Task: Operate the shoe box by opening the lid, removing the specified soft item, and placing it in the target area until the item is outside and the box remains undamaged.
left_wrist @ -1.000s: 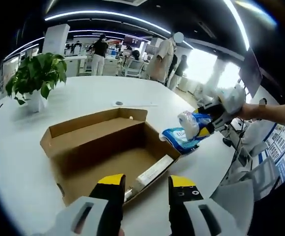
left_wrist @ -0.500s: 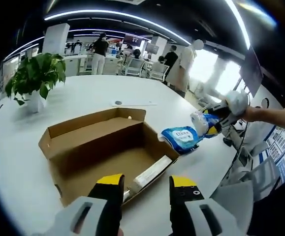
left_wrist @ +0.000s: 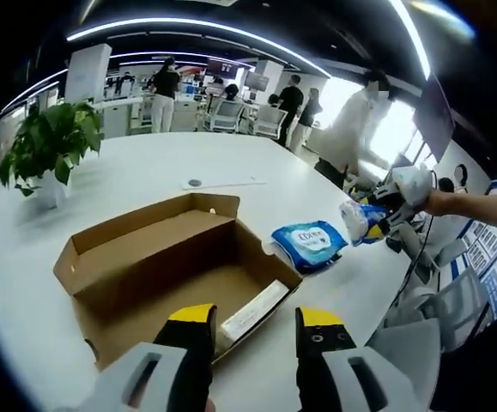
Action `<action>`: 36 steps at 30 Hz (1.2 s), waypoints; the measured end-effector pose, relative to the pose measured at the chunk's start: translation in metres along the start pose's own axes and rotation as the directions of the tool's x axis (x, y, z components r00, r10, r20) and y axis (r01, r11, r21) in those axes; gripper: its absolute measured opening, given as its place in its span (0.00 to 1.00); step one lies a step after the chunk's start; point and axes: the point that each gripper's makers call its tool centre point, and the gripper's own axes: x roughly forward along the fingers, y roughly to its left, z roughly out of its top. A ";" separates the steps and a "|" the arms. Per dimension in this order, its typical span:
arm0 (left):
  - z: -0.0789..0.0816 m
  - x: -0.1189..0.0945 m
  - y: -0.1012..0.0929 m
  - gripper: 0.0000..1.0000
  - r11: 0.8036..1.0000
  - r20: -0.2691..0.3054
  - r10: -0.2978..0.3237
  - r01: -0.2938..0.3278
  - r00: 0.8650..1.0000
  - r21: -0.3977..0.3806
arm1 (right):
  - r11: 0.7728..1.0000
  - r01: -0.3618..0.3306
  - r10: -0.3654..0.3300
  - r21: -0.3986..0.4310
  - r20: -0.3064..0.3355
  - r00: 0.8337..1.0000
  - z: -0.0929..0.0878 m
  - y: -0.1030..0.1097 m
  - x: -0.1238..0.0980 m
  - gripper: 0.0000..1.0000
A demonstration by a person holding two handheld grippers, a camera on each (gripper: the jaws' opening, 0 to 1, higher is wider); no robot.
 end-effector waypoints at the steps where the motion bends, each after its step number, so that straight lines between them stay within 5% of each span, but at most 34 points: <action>1: 0.000 0.001 -0.001 0.37 1.000 -0.002 0.000 0.000 1.000 0.000 | 1.000 0.001 -0.001 0.010 -0.002 1.000 -0.006 -0.002 -0.001 0.38; 20: 0.004 0.023 -0.026 0.37 1.000 -0.031 -0.007 0.007 0.999 0.008 | 0.997 0.012 -0.007 0.073 -0.075 0.997 -0.095 -0.025 -0.014 0.38; 36: -0.003 0.011 -0.030 0.38 0.999 -0.030 0.042 -0.042 0.999 -0.019 | 0.999 -0.037 0.039 0.031 -0.088 0.995 -0.102 -0.037 0.014 0.38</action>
